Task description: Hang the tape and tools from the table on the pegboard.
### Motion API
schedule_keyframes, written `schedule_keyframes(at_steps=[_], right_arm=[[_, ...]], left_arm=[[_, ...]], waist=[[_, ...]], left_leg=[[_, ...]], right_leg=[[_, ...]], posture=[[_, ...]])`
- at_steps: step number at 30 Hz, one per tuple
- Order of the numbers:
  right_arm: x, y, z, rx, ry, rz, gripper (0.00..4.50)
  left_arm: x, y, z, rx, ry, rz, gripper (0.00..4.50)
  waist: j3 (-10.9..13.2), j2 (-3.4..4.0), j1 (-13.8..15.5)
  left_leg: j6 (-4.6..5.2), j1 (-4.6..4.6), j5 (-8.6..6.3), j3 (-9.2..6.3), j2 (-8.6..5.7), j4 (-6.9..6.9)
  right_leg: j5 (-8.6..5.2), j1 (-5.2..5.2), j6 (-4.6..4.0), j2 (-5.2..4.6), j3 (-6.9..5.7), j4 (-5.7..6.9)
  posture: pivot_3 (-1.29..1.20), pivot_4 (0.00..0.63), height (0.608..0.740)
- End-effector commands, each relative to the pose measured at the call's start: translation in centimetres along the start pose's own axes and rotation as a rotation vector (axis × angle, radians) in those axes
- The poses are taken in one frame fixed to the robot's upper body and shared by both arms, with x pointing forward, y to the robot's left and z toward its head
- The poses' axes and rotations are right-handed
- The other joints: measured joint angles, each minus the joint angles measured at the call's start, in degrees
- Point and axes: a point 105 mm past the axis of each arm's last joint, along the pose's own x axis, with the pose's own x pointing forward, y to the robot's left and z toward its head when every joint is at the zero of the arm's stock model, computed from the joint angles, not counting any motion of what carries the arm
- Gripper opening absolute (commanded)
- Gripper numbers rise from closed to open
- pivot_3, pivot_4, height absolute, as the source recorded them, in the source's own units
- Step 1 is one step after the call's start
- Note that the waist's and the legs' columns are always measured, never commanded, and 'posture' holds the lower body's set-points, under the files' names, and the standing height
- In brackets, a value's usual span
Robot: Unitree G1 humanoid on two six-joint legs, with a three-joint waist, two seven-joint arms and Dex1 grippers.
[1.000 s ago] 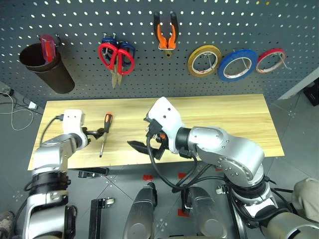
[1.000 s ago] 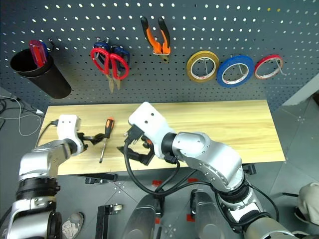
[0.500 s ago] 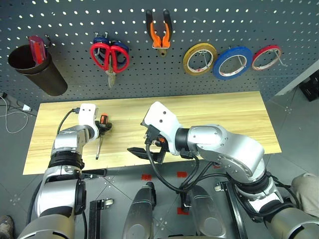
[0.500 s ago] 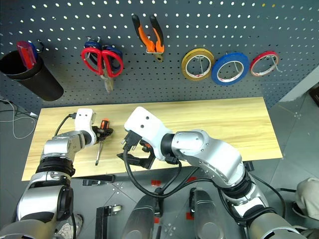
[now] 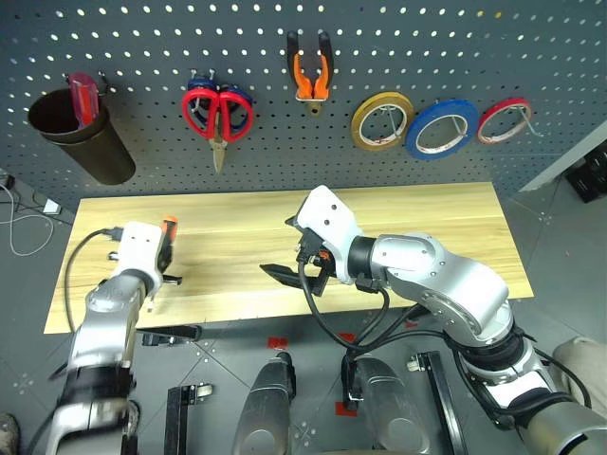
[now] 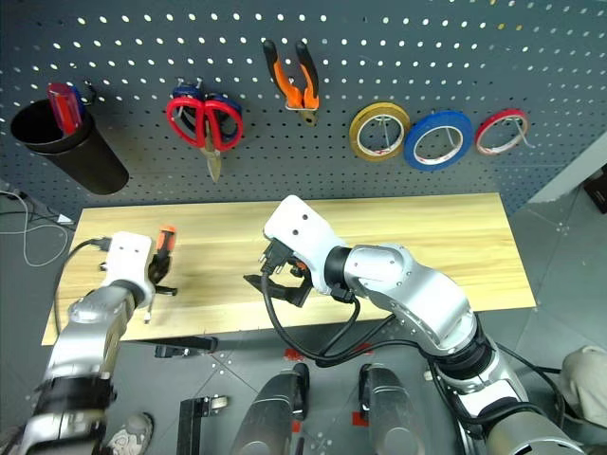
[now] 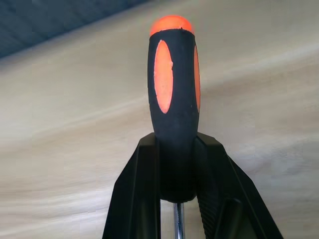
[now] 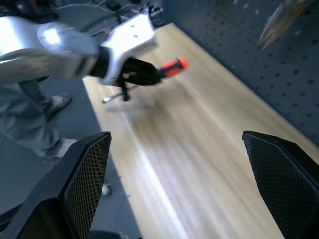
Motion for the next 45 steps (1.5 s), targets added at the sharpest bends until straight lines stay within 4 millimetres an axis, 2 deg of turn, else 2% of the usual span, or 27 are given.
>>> schedule_keyframes(at_steps=[1,3,5,7,8,9,10,14,17,19,21,24,31,35,38,40,42,45], right_arm=[[-1.3,0.1,1.7,-0.086,-0.118,-0.011,4.5],[-1.9,0.8,2.0,-0.079,-0.159,0.03,4.5],[-2.3,1.1,2.2,-0.076,-0.187,0.058,4.5],[-2.6,1.4,2.9,-0.063,-0.233,0.091,4.5],[-2.6,1.4,3.2,-0.052,-0.257,0.104,4.5],[-2.6,1.4,3.5,-0.046,-0.272,0.107,4.5],[-2.6,1.3,3.7,-0.043,-0.28,0.108,4.5],[-2.3,-0.5,4.5,-0.02,-0.313,0.038,4.5],[-2.1,-1.1,4.8,-0.016,-0.319,0.013,4.5],[-1.9,-1.7,5.1,-0.011,-0.331,-0.02,4.5],[-1.8,-1.9,5.2,-0.01,-0.337,-0.036,4.5],[-1.6,-1.8,5.4,-0.014,-0.339,-0.038,4.5],[-1.6,-1.6,5.8,-0.013,-0.359,-0.035,4.5],[-1.7,-1.5,6.5,0.003,-0.396,-0.033,4.5],[-1.8,-1.4,6.9,0.021,-0.422,-0.025,4.5],[-1.9,-1.4,7.0,0.029,-0.429,-0.019,4.5],[-1.9,-1.4,6.9,0.03,-0.428,-0.02,4.5],[-1.9,-1.4,6.8,0.029,-0.426,-0.021,4.5]], left_arm=[[-3.6,2.0,3.7,0.08,-0.225,0.216,0.59],[-5.8,1.9,5.1,0.124,-0.311,0.283,0.59],[-6.9,1.6,5.9,0.132,-0.345,0.317,0.59],[-7.9,1.8,10.0,0.145,-0.492,0.336,0.59],[-8.1,2.7,12.3,0.136,-0.562,0.365,0.59],[-8.0,3.7,13.9,0.121,-0.61,0.387,0.59],[-7.9,4.4,14.8,0.106,-0.63,0.402,0.59],[-7.4,7.6,21.7,0.054,-0.824,0.409,0.59],[-7.0,8.2,23.5,0.027,-0.874,0.395,0.59],[-5.9,8.8,25.3,-0.002,-0.919,0.386,0.59],[-4.7,8.9,25.8,-0.021,-0.931,0.375,0.59],[-2.8,9.0,25.3,-0.037,-0.91,0.374,0.59],[-0.2,9.1,24.8,-0.062,-0.902,0.383,0.59],[0.3,8.8,24.3,-0.07,-0.904,0.384,0.59],[-0.1,9.4,23.6,-0.112,-0.915,0.418,0.59],[-0.8,10.2,23.2,-0.154,-0.937,0.457,1.3],[-1.3,10.6,22.9,-0.179,-0.946,0.473,1.77],[-2.4,10.3,23.6,-0.191,-0.989,0.473,2.6]], waist=[[-0.6,-0.06,0.2],[-1.2,-0.11,0.5],[-1.8,-0.12,0.9],[-2.0,-0.14,1.4],[-2.0,-0.14,1.7],[-2.0,-0.14,2.2],[-2.1,-0.2,2.5],[-2.4,-0.24,2.7],[-3.1,-0.23,2.4],[-3.2,-0.27,2.1],[-3.2,-0.28,2.1],[-3.2,-0.28,1.8],[-3.2,-0.31,1.5],[-3.2,-0.31,1.4],[-3.2,-0.32,1.4],[-3.2,-0.32,1.4],[-3.2,-0.32,1.3],[-3.2,-0.33,1.4]], left_leg=[[0.0,0.0,0.0,-0.02,0.0,-0.01],[0.0,0.0,0.0,-0.03,0.0,0.03],[0.04,0.02,-0.02,-0.02,0.0,0.06],[0.25,0.05,-0.15,-0.04,0.0,0.12],[0.26,0.05,-0.14,-0.08,0.02,0.13],[0.22,0.05,-0.08,-0.12,0.04,0.15],[0.15,0.04,0.07,-0.2,0.06,0.16],[0.13,0.08,0.53,-0.21,0.16,0.14],[0.23,0.09,0.58,-0.03,0.07,0.15],[0.14,0.14,0.63,0.04,0.01,0.13],[0.0,0.08,0.72,-0.08,0.05,0.09],[-0.02,0.08,0.73,-0.03,0.04,0.08],[-0.02,0.08,0.73,0.01,0.04,0.11],[-0.01,0.08,0.73,0.06,0.03,0.13],[-0.01,0.07,0.73,0.03,0.03,0.13],[-0.01,0.07,0.73,0.05,0.03,0.13],[-0.01,0.07,0.73,0.05,0.03,0.14],[-0.01,0.08,0.73,0.02,0.03,0.14]], right_leg=[[0.0,-0.01,0.0,0.01,-0.03,0.01],[0.0,0.02,0.0,0.01,-0.05,0.08],[0.01,0.07,0.02,0.01,-0.04,0.1],[0.03,0.07,0.03,0.02,-0.06,0.22],[0.09,0.06,0.0,0.04,-0.09,0.24],[0.16,0.07,-0.06,0.06,-0.13,0.27],[0.21,0.08,-0.08,0.09,-0.21,0.3],[0.46,0.09,0.17,0.23,-0.25,0.27],[0.61,0.09,0.27,0.19,-0.07,0.21],[0.78,0.1,0.06,0.12,-0.03,0.26],[0.78,0.05,0.04,0.15,-0.14,0.28],[0.78,0.06,0.04,0.15,-0.09,0.26],[0.79,0.02,0.03,0.13,-0.08,0.28],[0.79,0.02,0.03,0.11,-0.05,0.28],[0.79,0.02,0.03,0.11,-0.07,0.28],[0.79,0.02,0.02,0.11,-0.05,0.29],[0.8,0.02,0.02,0.11,-0.04,0.29],[0.8,0.02,0.02,0.11,-0.07,0.31]], posture=[[-0.05,0.217,0.74],[-0.04,0.215,0.74],[-0.03,0.213,0.74],[-0.02,0.212,0.74],[-0.01,0.211,0.74],[0.0,0.21,0.74],[0.0,0.209,0.74],[0.0,0.208,0.74],[0.0,0.206,0.74],[-0.01,0.203,0.74],[-0.01,0.199,0.74],[-0.02,0.198,0.74],[-0.03,0.197,0.74],[-0.04,0.202,0.74],[-0.04,0.202,0.74],[-0.04,0.201,0.74],[-0.04,0.199,0.74],[-0.04,0.194,0.74]])
